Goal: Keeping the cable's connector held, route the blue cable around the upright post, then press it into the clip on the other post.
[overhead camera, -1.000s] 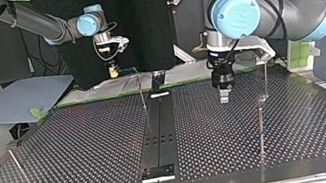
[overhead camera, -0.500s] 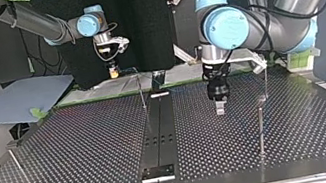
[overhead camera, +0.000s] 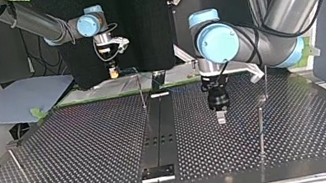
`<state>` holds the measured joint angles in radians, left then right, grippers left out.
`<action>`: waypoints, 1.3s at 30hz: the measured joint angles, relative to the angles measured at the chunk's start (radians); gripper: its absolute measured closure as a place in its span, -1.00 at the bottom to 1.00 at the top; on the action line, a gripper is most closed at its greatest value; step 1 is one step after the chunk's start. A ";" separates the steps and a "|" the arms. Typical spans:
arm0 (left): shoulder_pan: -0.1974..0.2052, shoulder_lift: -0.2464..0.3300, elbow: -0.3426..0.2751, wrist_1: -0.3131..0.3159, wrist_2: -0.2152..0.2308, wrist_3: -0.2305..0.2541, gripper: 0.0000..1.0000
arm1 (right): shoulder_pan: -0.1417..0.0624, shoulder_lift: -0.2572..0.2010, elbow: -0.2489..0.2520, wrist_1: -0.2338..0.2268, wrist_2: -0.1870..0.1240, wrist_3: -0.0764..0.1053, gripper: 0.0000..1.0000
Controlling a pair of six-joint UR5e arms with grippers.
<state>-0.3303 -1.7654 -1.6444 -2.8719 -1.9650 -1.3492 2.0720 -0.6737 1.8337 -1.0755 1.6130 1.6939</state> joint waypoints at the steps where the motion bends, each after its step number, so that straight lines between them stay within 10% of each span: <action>1: 0.001 -0.005 0.000 0.000 -0.010 0.011 -1.00 | 0.000 0.000 -0.001 0.000 0.000 0.001 1.00; 19: 0.018 -0.060 0.006 0.081 -0.121 0.188 -1.00 | 0.000 0.000 -0.001 0.000 -0.001 0.000 1.00; 39: 0.019 -0.157 0.099 0.035 -0.188 0.296 -1.00 | 0.000 0.001 -0.002 0.001 -0.001 0.000 1.00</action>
<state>-0.3116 -1.9225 -1.5451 -2.8372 -2.1535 -1.0534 2.0718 -0.6731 1.8318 -1.0746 1.6124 1.6940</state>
